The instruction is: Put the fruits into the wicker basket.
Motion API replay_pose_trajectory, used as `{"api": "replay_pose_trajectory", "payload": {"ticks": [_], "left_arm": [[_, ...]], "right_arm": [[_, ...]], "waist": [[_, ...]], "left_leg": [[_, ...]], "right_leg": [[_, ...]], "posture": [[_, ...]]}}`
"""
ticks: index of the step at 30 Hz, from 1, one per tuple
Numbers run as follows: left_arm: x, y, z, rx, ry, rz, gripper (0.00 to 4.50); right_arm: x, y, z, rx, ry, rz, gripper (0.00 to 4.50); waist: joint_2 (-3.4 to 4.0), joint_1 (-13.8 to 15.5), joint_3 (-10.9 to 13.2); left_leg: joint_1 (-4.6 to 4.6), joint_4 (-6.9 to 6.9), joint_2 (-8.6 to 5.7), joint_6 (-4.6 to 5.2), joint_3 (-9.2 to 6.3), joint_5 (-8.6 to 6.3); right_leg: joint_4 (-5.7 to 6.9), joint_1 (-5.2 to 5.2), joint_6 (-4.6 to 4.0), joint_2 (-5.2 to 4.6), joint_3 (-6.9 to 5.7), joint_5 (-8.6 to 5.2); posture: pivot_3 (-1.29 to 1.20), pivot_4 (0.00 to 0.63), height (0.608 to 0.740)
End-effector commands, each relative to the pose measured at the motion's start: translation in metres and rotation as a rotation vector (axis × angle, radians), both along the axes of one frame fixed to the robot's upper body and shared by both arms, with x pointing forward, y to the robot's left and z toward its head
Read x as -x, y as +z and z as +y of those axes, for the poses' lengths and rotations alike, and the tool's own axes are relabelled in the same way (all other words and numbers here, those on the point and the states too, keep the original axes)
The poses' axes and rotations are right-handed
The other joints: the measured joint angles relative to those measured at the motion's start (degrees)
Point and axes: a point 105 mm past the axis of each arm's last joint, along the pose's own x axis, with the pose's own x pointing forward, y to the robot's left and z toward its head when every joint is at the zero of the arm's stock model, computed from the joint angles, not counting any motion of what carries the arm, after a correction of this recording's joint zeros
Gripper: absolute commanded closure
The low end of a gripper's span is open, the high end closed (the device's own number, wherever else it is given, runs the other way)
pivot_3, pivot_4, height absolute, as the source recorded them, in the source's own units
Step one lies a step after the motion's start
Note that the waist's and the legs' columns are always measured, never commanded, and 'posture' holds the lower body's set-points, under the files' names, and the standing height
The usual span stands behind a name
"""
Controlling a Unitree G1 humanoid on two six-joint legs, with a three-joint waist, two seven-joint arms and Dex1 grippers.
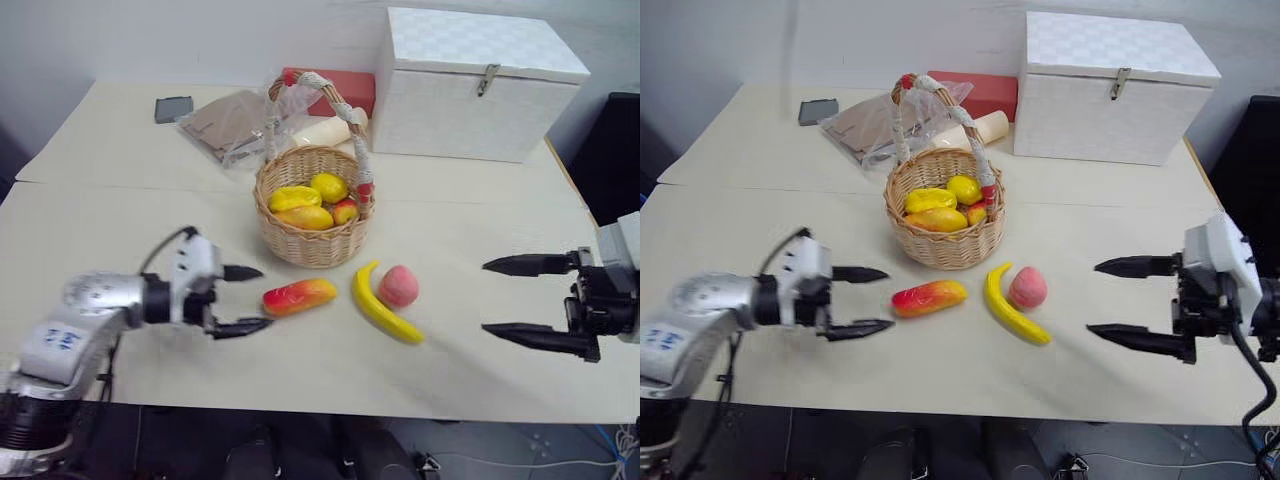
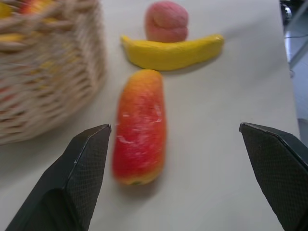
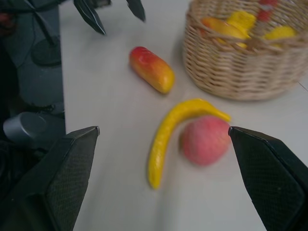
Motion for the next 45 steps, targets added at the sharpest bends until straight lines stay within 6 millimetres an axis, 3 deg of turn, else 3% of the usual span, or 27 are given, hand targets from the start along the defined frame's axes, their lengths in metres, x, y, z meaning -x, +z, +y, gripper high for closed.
{"api": "replay_pose_trajectory", "payload": {"ticks": [1, 6, 14, 17, 22, 24, 28, 31, 34, 40, 45], "left_arm": [[-0.007, -0.008, -0.013, -0.085, -0.05, -0.042, 0.0], [-0.034, -0.018, -0.024, -0.124, -0.012, -0.097, 0.0], [-0.041, -0.032, -0.029, -0.167, -0.014, -0.12, 0.0], [-0.038, -0.032, -0.03, -0.156, -0.027, -0.111, 0.58], [-0.032, -0.029, -0.024, -0.141, -0.032, -0.092, 2.16], [-0.027, -0.026, -0.021, -0.138, -0.059, -0.106, 2.58], [-0.016, 0.004, -0.004, -0.053, -0.1, -0.13, 2.62], [-0.027, 0.059, 0.007, 0.168, -0.028, -0.104, 2.62], [-0.044, 0.091, 0.01, 0.207, 0.033, -0.15, 2.62], [-0.113, 0.113, -0.001, 0.073, 0.246, -0.27, 2.62], [-0.133, 0.113, -0.028, 0.038, 0.194, -0.287, 2.62]], "right_arm": [[0.009, 0.016, 0.016, -0.016, 0.05, -0.083, 0.06], [0.015, 0.023, 0.025, -0.021, 0.071, -0.099, 0.06], [0.014, 0.024, 0.027, -0.033, 0.052, -0.1, 0.06], [0.012, 0.025, 0.027, -0.035, 0.046, -0.105, 0.0], [0.004, 0.028, 0.028, -0.043, 0.04, -0.114, 0.0], [0.003, 0.027, 0.028, -0.044, 0.041, -0.113, 0.0], [-0.001, 0.027, 0.029, -0.05, 0.045, -0.112, 0.0], [-0.003, 0.028, 0.031, -0.06, 0.05, -0.114, 0.0], [-0.008, 0.029, 0.033, -0.073, 0.042, -0.134, 0.0], [-0.022, 0.035, 0.034, -0.112, -0.004, -0.196, 0.0], [-0.022, 0.035, 0.036, -0.124, -0.013, -0.206, 0.0]], "waist": [[0.0, 0.03, 0.0], [-0.01, 0.13, -0.01], [-0.01, 0.15, -0.01], [-0.01, 0.18, -0.01], [-0.01, -0.04, -0.01], [-0.01, -0.05, -0.01], [-0.01, -0.02, -0.01], [-0.02, 0.1, 0.0], [-0.02, 0.36, -0.01], [-0.02, 0.5, -0.01], [-0.02, 0.58, -0.01]], "left_leg": [[0.0, 0.0, -0.02, 0.03, 0.01, 0.02], [0.02, 0.03, -0.08, 0.18, -0.01, 0.06], [0.0, 0.01, -0.03, 0.4, 0.03, -0.11], [-0.02, 0.09, -0.03, 0.42, 0.03, -0.12], [0.03, 0.09, -0.03, 0.49, 0.05, -0.13], [0.03, 0.07, -0.03, 0.49, 0.02, -0.12], [0.0, 0.05, -0.02, 0.48, 0.04, -0.12], [-0.01, 0.07, -0.02, 0.48, 0.03, -0.12], [-0.11, 0.16, -0.05, 0.52, -0.12, -0.1], [-0.07, 0.17, -0.13, 0.27, -0.09, 0.04], [-0.26, 0.12, -0.11, 0.17, 0.07, 0.1]], "right_leg": [[-0.01, 0.02, 0.02, 0.0, 0.03, 0.03], [-0.09, 0.11, 0.07, -0.01, 0.09, 0.08], [-0.09, 0.07, 0.05, -0.02, 0.07, 0.06], [-0.08, 0.08, 0.07, -0.03, 0.08, 0.07], [-0.02, 0.09, 0.08, -0.03, 0.09, 0.09], [-0.02, 0.08, 0.07, -0.03, 0.07, 0.09], [-0.03, 0.04, 0.07, -0.04, 0.07, 0.09], [-0.01, 0.04, 0.07, -0.06, 0.04, 0.09], [0.0, 0.04, 0.07, -0.1, -0.14, 0.09], [-0.04, 0.11, 0.11, -0.11, -0.1, 0.1], [-0.04, -0.18, 0.11, -0.1, 0.01, 0.09]], "posture": [[0.0, 0.15, 0.74], [0.0, 0.15, 0.74], [0.0, 0.15, 0.74], [0.0, 0.15, 0.74], [0.0, 0.15, 0.74], [0.0, 0.15, 0.74], [0.0, 0.15, 0.74], [0.0, 0.15, 0.74], [0.0, 0.15, 0.74], [0.0, 0.15, 0.74], [0.0, 0.15, 0.74]]}}
